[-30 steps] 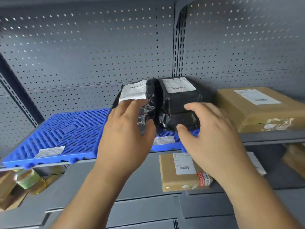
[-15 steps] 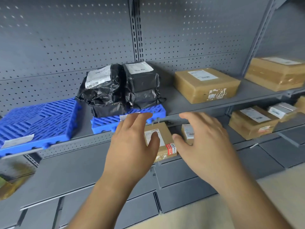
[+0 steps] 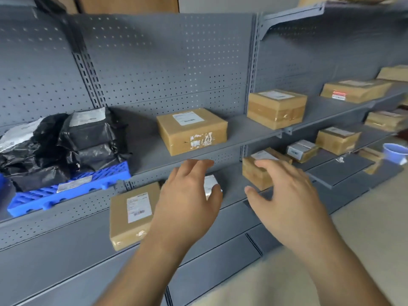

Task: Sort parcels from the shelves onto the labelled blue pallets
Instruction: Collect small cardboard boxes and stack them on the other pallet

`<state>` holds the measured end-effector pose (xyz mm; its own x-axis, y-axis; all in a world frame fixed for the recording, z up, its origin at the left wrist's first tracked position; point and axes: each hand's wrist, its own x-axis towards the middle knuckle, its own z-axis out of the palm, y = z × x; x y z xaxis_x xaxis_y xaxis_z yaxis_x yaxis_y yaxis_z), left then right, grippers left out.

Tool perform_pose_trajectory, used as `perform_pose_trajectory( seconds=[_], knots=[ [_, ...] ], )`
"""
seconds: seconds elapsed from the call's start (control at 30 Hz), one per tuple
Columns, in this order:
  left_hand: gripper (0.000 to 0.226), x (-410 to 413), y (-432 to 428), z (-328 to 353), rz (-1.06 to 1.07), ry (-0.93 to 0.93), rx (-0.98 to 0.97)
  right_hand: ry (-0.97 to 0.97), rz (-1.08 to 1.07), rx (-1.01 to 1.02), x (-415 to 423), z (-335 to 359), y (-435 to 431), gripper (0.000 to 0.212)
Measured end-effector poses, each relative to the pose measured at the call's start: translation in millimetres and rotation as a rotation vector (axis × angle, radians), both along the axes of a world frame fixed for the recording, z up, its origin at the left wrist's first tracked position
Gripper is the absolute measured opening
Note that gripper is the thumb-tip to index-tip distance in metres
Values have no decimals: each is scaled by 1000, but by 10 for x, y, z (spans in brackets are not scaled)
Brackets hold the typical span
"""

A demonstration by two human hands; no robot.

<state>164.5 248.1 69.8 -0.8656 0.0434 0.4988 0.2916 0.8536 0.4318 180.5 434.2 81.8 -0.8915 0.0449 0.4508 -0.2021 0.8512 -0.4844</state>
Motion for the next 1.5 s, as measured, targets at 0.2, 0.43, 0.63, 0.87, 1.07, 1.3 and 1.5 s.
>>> perform_pose_trajectory(
  seconds=[0.2,0.43,0.63,0.87,1.07,1.3,1.5],
  knots=[
    [48,-319,1066,-121,-133,-65,-60,-52,-172,3,-52,-110,1058,44],
    [47,-782,2055,-265,-294,-119,-124,-137,-360,-44,-177,-246,1947,50],
    [46,-1464,2759,-497,-426,-176,-139,-246,-497,-15,-540,-396,2491,52],
    [49,-2482,3458,-647,-612,-247,-158,-255,-670,4,-1314,-322,3010,52],
    [51,-3120,3975,-668,-728,-244,-193,-284,-783,-32,-1796,-395,3312,53],
    [48,-3555,4655,-750,-844,-242,-197,-297,-906,-39,-2136,-536,3846,53],
    [43,-3877,5388,-788,-887,-217,-192,-322,-929,-55,-2478,-720,4554,53]
  ],
)
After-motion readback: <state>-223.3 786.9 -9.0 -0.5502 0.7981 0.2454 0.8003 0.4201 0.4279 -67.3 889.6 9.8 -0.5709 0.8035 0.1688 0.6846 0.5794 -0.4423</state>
